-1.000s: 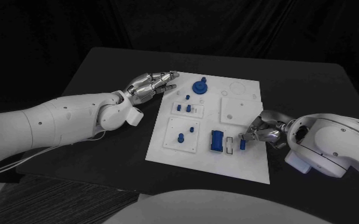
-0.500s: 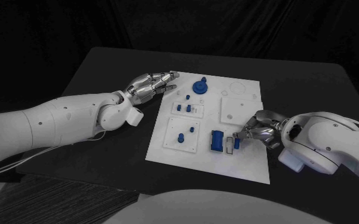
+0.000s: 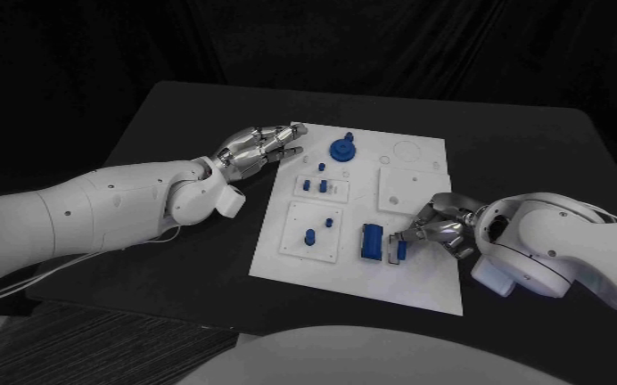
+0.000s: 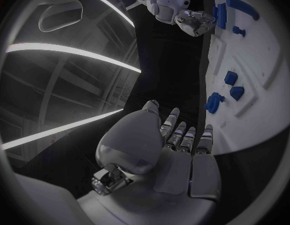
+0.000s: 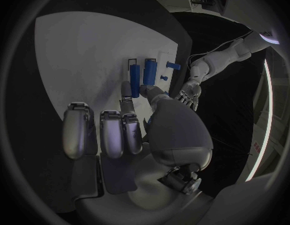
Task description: Assemble the parts on the task board
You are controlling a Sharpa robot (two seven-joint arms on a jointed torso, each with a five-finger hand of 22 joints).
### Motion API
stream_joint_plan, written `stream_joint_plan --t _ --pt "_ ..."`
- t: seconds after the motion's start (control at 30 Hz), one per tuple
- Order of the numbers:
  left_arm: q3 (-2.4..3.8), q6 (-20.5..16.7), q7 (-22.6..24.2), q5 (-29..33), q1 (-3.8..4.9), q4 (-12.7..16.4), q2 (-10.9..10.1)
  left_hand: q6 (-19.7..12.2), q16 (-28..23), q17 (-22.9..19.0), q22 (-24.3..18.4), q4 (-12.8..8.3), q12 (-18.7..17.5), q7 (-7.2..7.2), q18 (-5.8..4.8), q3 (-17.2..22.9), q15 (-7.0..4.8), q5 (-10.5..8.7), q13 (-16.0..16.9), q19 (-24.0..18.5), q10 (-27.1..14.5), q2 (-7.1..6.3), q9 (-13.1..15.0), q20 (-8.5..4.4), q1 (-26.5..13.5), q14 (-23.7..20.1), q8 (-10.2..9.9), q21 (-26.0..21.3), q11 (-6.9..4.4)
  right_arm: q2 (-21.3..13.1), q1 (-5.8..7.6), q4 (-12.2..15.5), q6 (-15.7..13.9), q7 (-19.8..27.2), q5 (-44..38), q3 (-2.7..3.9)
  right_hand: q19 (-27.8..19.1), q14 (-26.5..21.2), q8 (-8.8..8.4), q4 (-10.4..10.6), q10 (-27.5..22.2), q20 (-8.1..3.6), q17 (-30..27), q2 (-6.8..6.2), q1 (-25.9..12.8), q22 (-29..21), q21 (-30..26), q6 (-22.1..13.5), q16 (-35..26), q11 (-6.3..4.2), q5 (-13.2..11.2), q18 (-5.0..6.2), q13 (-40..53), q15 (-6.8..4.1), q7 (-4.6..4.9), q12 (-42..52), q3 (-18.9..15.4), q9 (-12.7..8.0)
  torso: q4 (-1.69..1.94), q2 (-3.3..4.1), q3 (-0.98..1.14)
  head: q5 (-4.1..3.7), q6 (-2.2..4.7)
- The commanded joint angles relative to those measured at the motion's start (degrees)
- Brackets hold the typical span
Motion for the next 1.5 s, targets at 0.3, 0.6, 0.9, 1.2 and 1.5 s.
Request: stream_joint_plan --t 0.3,0.6,0.9,1.2,1.5 --pt "0.05 1.08 0.26 0.32 -0.15 0.06 0.37 0.34 0.18 0.04 -0.07 0.09 0.34 0.57 0.19 0.15 0.11 -0.03 0.00 0.00 0.06 -0.10 0.06 0.13 -0.10 -0.06 0.15 0.02 0.22 0.47 -0.25 -0.25 1.81 -0.88 0.33 0.00 1.70 4.34 0.35 -5.59 6.17 0.39 4.96 0.57 -1.64 11.44 -0.53 -1.03 -0.23 -0.17 -6.14 0.93 15.06 -0.35 -0.11 0.30 5.66 0.82 -0.08 -0.02 0.02 0.01 -0.01" --pt "0.05 1.10 0.05 0.32 -0.18 0.01 0.33 0.31 0.18 0.04 -0.09 0.07 0.33 0.56 0.19 0.18 0.13 -0.02 0.00 -0.01 0.03 -0.11 0.06 0.13 -0.07 -0.06 0.15 0.02 0.21 0.70 -0.29 -0.34 2.12 -1.00 0.33 0.00 1.70 4.31 0.40 -5.27 6.17 0.37 4.81 0.81 -2.35 11.43 -0.60 -1.10 -0.27 -0.21 -8.40 0.94 15.06 -0.38 -0.18 0.30 5.42 1.09 0.01 0.01 0.01 -0.14 -0.01" --pt "0.05 1.24 -0.08 0.32 -0.20 -0.09 0.48 0.31 0.18 0.04 -0.09 0.07 0.33 0.56 0.19 0.18 0.13 -0.02 0.00 -0.01 0.03 -0.11 0.06 0.13 -0.07 -0.06 0.14 0.01 0.21 0.92 -0.32 -0.55 2.88 -1.19 0.29 0.00 1.55 4.14 0.24 -4.36 6.17 0.35 3.94 1.10 -3.53 11.28 -1.12 -1.31 -0.68 -0.24 -12.52 1.04 15.06 -0.41 -0.21 0.30 4.85 1.30 -0.05 -0.05 0.02 -0.09 -0.01" --pt "0.05 1.26 -0.18 0.32 -0.22 -0.09 0.44 0.26 0.18 0.04 -0.10 0.05 0.28 0.55 0.19 0.21 0.15 0.00 -0.02 -0.01 -0.04 -0.11 0.05 0.13 -0.04 -0.07 0.13 0.01 0.20 0.91 -0.35 -0.76 3.65 -1.44 -0.34 0.00 1.60 4.11 -0.23 -2.44 6.17 0.42 3.66 1.03 -5.29 11.28 -1.25 -1.51 -0.78 -0.12 -20.59 1.03 15.06 -0.31 -0.07 0.30 3.24 1.32 0.01 -0.02 0.01 -0.12 -0.01" --pt "0.05 1.34 -0.31 0.32 -0.23 -0.12 0.47 0.26 0.18 0.04 -0.10 0.05 0.28 0.55 0.19 0.21 0.15 0.00 -0.02 -0.01 -0.04 -0.11 0.05 0.13 -0.04 -0.07 0.13 0.01 0.20 0.77 -0.36 -0.86 3.17 -1.47 -0.74 0.00 1.59 4.08 -0.53 0.67 6.17 0.53 3.41 1.39 -8.20 11.24 -1.48 -1.36 -0.87 0.05 -24.22 1.07 15.06 -0.18 0.12 0.30 1.38 1.27 -0.01 -0.03 0.03 -0.04 -0.01"
